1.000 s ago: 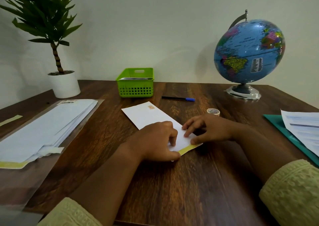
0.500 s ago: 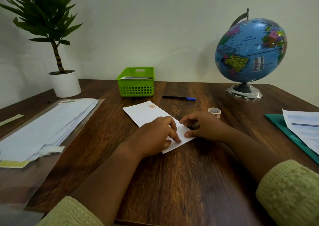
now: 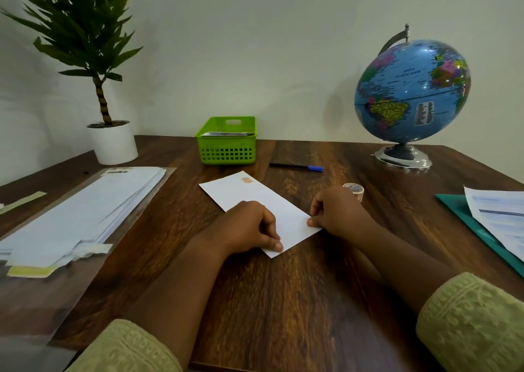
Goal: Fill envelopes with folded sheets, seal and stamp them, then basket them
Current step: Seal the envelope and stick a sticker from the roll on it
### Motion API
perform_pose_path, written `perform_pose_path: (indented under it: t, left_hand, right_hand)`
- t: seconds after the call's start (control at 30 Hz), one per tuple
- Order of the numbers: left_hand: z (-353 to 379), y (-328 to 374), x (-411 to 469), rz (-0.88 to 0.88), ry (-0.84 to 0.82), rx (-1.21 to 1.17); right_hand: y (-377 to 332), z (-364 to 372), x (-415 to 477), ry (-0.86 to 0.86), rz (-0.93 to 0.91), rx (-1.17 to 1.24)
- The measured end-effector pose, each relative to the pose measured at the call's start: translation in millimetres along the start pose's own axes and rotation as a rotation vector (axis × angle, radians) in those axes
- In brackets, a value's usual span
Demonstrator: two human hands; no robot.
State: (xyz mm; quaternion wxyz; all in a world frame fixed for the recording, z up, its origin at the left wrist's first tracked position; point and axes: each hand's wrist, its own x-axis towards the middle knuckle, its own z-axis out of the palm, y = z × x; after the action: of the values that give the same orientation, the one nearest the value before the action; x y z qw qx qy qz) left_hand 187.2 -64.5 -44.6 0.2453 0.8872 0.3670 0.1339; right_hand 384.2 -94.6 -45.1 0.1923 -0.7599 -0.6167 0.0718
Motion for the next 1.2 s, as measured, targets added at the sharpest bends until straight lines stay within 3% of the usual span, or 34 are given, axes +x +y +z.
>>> perform_pose_path:
  t: [0.2, 0.47, 0.7, 0.93, 1.07, 1.2]
  left_hand:
    - [-1.5, -3.1, 0.4, -0.051, 0.064, -0.082]
    - [4.1, -6.0, -3.4, -0.113, 0.156, -0.15]
    - [7.8, -5.9, -14.4, -0.066, 0.246, -0.167]
    - [13.2, -6.3, -13.5, -0.075, 0.318, -0.188]
    - [9.6, -11.0, -11.3, -0.072, 0.348, -0.297]
    - [4.7, -18.9, -6.6, -0.085, 0.393, -0.47]
  right_hand:
    - [-11.3, 5.0, -3.2, 0.026, 0.079, -0.072]
    - [-33.0, 16.7, -27.3, 0.053, 0.036, -0.148]
    - [-32.1, -1.7, -39.6, 0.01, 0.265, 0.191]
    - [-26.2, -4.1, -44.8, 0.034, 0.245, 0.374]
    - [-25.8, -15.8, -46.2, -0.005, 0.352, 0.571]
    - [-7.1, -48.8, -55.2, 0.077, 0.37, 0.762]
